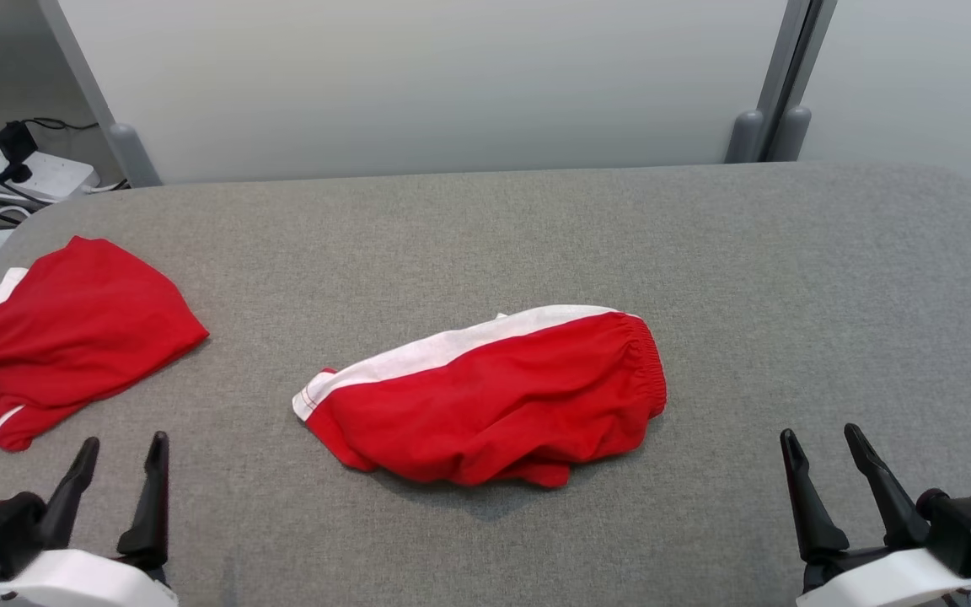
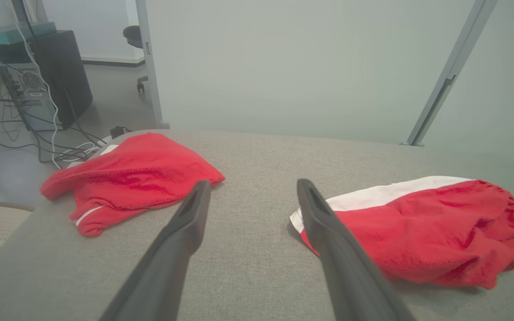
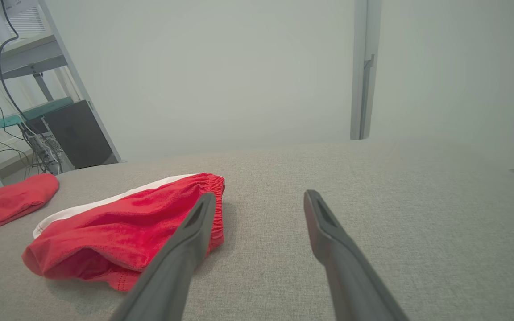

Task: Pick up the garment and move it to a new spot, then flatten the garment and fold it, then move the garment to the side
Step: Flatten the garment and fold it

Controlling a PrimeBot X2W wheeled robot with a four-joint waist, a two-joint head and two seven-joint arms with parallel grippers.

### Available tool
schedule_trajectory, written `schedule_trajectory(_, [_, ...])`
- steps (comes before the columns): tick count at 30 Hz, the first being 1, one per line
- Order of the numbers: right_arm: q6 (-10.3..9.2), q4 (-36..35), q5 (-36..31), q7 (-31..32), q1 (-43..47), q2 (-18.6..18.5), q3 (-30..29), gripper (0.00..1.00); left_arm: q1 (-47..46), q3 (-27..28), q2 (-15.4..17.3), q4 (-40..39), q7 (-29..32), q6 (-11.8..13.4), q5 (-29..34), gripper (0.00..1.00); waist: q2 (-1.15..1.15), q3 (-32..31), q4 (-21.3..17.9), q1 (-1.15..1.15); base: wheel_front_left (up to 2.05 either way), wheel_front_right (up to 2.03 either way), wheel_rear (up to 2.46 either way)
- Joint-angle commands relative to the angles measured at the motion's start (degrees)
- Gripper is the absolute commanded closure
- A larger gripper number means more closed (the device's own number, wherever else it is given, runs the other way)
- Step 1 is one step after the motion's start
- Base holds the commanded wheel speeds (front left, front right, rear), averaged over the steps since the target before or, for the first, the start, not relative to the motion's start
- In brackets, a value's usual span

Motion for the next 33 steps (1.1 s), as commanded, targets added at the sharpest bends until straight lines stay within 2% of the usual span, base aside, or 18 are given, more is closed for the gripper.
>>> schedule_trajectory(1, [0.41, -1.6, 0.9, 0.6, -3.3, -1.4, 1.7, 0.0, -5.0, 1.5, 1.3, -1.2, 0.9, -0.7, -0.5, 0.0, 0.0, 1.0, 0.1, 0.0, 0.0, 0.0, 0.0])
schedule_trajectory(9, [0.41, 1.0, 8.3, 6.8, -12.7, -6.7, 5.7, 0.0, -14.9, -4.5, -1.1, 2.5, 8.5, -5.1, -1.9, 0.0, 0.0, 6.7, 0.2, 0.0, 0.0, 0.0, 0.0])
schedule_trajectory(13, [0.41, 4.8, 17.2, 13.3, -20.3, -9.2, 7.8, 0.0, -21.7, -6.6, -3.5, 8.9, 11.3, -8.4, -3.5, 0.0, 0.0, 10.7, 0.1, 0.0, 0.0, 0.0, 0.0])
schedule_trajectory(14, [0.41, 6.9, 20.8, 17.0, -24.1, -10.9, 9.4, 0.0, -24.7, -7.1, -4.9, 12.1, 12.2, -10.7, -5.1, 0.0, 0.0, 12.6, 0.2, 0.0, 0.0, 0.0, 0.0])
schedule_trajectory(15, [0.41, 6.9, 20.8, 17.0, -24.1, -10.9, 9.4, 0.0, -24.7, -7.1, -4.9, 12.1, 12.2, -10.7, -5.1, 0.0, 0.0, 12.6, 0.2, 0.0, 0.0, 0.0, 0.0])
schedule_trajectory(18, [0.41, 8.7, 26.5, 21.4, -29.0, -13.0, 12.0, 0.0, -28.8, -8.0, -6.4, 16.3, 13.5, -13.1, -6.2, 0.0, 0.0, 15.0, 0.9, 0.0, 0.0, 0.0, 0.0])
schedule_trajectory(26, [0.41, 10.8, 38.3, 28.8, -37.6, -18.0, 17.8, 0.0, -37.3, -8.7, -9.3, 25.1, 16.8, -16.9, -9.1, 0.0, 0.0, 19.4, 3.3, 0.0, 0.0, 0.0, 0.0])
schedule_trajectory(33, [0.41, 11.8, 44.1, 30.2, -40.7, -19.7, 21.2, 0.0, -40.5, -9.3, -11.1, 28.9, 20.0, -18.7, -11.8, 0.0, 0.0, 20.9, 4.5, 0.0, 0.0, 0.0, 0.0])
